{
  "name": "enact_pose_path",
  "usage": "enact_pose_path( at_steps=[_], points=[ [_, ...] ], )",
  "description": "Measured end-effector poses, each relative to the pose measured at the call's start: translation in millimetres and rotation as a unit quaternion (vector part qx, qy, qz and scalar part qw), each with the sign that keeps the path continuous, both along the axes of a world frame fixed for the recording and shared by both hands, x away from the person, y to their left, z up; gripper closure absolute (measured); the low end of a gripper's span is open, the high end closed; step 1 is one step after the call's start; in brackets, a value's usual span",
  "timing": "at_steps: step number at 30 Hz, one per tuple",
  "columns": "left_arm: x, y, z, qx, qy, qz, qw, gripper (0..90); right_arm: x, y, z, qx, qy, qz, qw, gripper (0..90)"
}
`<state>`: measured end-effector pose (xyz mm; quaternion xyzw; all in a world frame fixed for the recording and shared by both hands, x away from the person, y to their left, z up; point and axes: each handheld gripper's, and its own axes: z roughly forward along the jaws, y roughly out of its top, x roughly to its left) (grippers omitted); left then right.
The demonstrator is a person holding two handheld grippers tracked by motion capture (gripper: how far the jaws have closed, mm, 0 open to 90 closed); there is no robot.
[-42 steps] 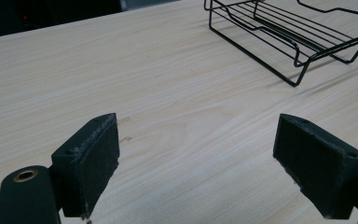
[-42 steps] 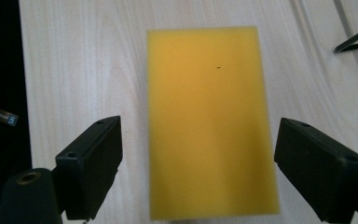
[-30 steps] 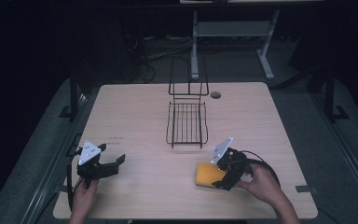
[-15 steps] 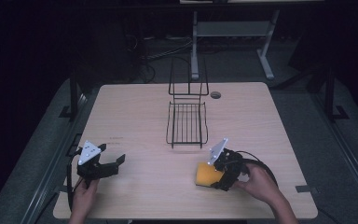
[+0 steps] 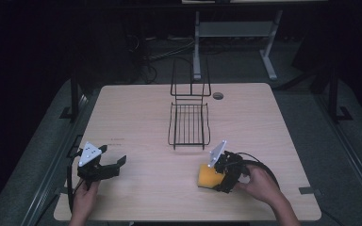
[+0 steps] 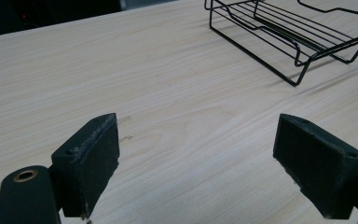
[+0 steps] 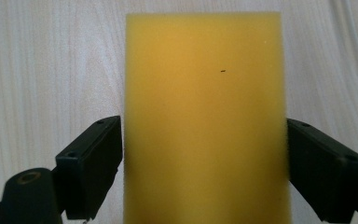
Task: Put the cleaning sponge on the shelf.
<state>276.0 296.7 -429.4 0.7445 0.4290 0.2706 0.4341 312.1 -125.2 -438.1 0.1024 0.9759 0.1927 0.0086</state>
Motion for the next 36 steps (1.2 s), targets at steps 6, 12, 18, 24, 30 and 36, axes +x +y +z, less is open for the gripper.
enact_pose_path(
  at_steps=[6, 12, 18, 24, 30, 36],
  points=[
    [-0.1, -0.1, 0.0, 0.0, 0.0, 0.0, 1.0, 13.9, 0.9, 1.3, -3.3, -0.003, 0.004, 0.004, 1.0, 15.1],
    [-0.2, 0.3, 0.1, 0.0, 0.001, 0.0, 1.0, 13.9, 1.2, 2.3, -5.2, -0.009, 0.005, 0.006, 0.9999, 15.7],
    [-0.2, 0.6, 0.1, 0.0, 0.001, 0.0, 1.0, 13.9, 1.3, 1.8, -5.8, -0.009, 0.005, 0.009, 0.9999, 19.3],
    [0.0, 1.3, -0.1, -0.002, 0.001, 0.001, 1.0, 13.9, 1.4, 1.8, -5.4, -0.011, 0.002, 0.012, 0.9999, 21.7],
    [0.1, 2.4, -0.3, -0.002, 0.002, 0.002, 1.0, 13.9, 1.2, 2.1, -0.7, -0.008, 0.001, 0.015, 0.9999, 22.0],
    [0.7, 2.4, -0.6, -0.001, 0.002, 0.002, 1.0, 13.9, 6.8, 5.4, 9.3, 0.0, -0.007, 0.023, 0.9997, 22.1]
  ],
)
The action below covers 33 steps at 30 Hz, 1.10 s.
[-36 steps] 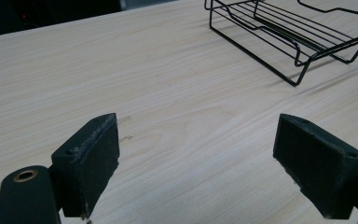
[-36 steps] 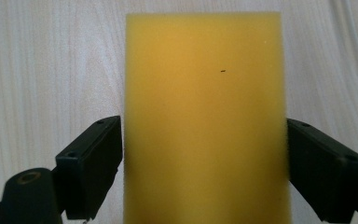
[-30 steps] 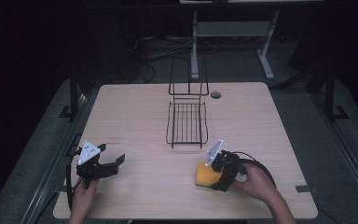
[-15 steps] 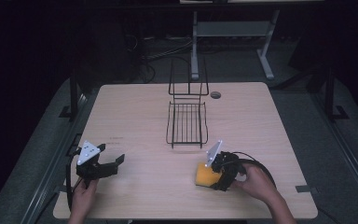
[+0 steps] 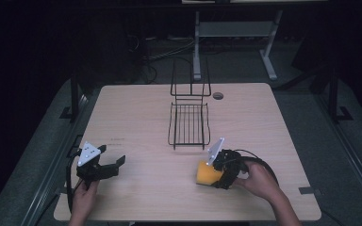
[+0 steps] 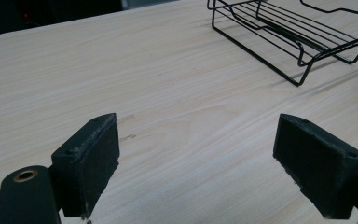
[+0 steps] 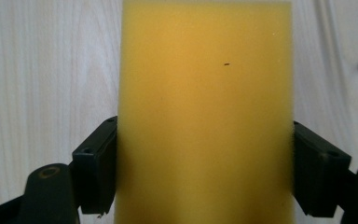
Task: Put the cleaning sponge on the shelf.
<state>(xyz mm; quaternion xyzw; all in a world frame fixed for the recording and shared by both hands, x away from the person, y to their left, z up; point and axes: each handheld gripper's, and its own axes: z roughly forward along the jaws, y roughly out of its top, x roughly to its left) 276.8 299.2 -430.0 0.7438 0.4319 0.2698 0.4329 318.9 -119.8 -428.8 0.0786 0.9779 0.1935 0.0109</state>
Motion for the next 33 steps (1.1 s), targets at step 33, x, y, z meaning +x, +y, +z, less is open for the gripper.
enact_pose_path(
  at_steps=[33],
  points=[
    [2.6, -0.8, 0.2, 0.008, 0.002, -0.001, 1.0, 13.9, 31.9, 27.8, 35.4, -0.005, -0.002, 0.018, 0.9998, 22.1]
  ],
)
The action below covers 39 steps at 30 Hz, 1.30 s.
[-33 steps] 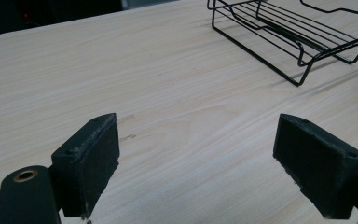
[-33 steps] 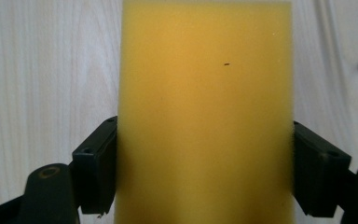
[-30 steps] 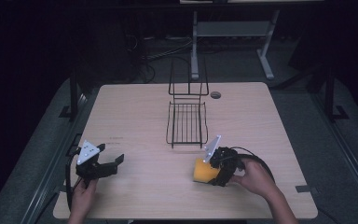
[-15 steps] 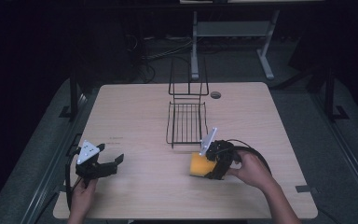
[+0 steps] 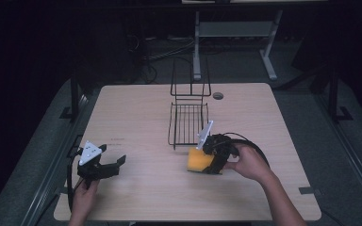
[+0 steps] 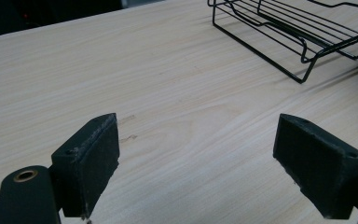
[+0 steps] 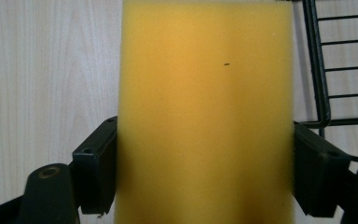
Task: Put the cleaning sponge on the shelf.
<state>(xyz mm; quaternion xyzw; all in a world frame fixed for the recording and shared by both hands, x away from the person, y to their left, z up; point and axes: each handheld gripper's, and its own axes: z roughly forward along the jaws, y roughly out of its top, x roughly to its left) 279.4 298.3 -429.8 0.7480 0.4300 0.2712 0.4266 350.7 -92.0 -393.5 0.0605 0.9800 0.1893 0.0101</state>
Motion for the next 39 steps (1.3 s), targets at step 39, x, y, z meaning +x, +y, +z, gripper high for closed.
enact_pose_path(
  at_steps=[39],
  points=[
    [-0.1, 3.1, 0.9, -0.002, -0.002, 0.003, 1.0, 13.9, 42.7, 23.0, 7.2, 0.002, 0.011, 0.011, 0.9999, 22.1]
  ],
)
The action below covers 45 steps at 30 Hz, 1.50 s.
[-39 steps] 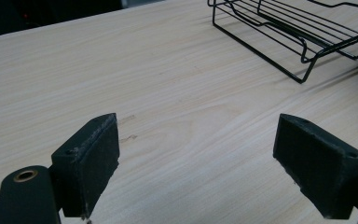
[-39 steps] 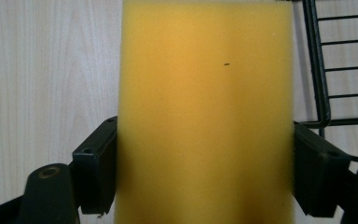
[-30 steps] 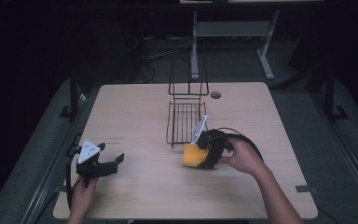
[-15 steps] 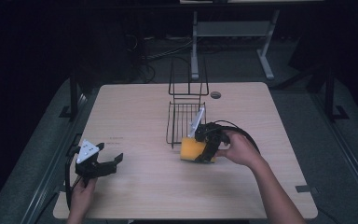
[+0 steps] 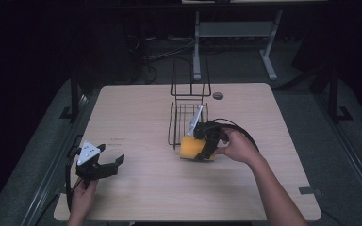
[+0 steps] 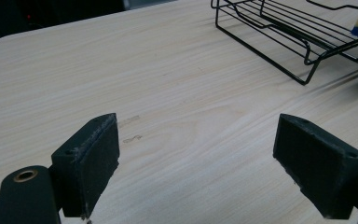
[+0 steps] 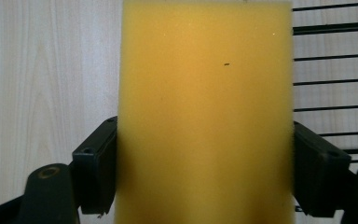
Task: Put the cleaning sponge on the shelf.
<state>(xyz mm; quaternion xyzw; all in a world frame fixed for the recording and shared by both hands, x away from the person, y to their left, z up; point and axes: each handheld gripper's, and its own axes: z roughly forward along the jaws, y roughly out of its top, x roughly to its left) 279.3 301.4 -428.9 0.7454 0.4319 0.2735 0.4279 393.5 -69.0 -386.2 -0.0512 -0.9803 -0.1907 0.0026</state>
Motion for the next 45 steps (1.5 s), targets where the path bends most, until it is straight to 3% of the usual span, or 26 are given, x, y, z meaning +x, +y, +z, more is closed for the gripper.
enact_pose_path(
  at_steps=[8, 30, 45],
  points=[
    [-0.1, -0.1, -0.1, 0.001, -0.001, 0.0, 1.0, 13.9, 3.6, 0.3, -1.2, 0.005, 0.002, 0.0, 1.0, 22.1],
    [-0.2, 1.5, 0.4, 0.0, -0.003, -0.001, 1.0, 13.9, 22.0, 13.2, 1.3, -0.012, 0.003, 0.005, 0.9999, 22.0],
    [-0.5, -0.1, 0.9, 0.001, -0.002, -0.003, 1.0, 13.9, 26.2, 7.9, 3.6, 0.0, -0.002, -0.004, 1.0, 22.0]
  ],
)
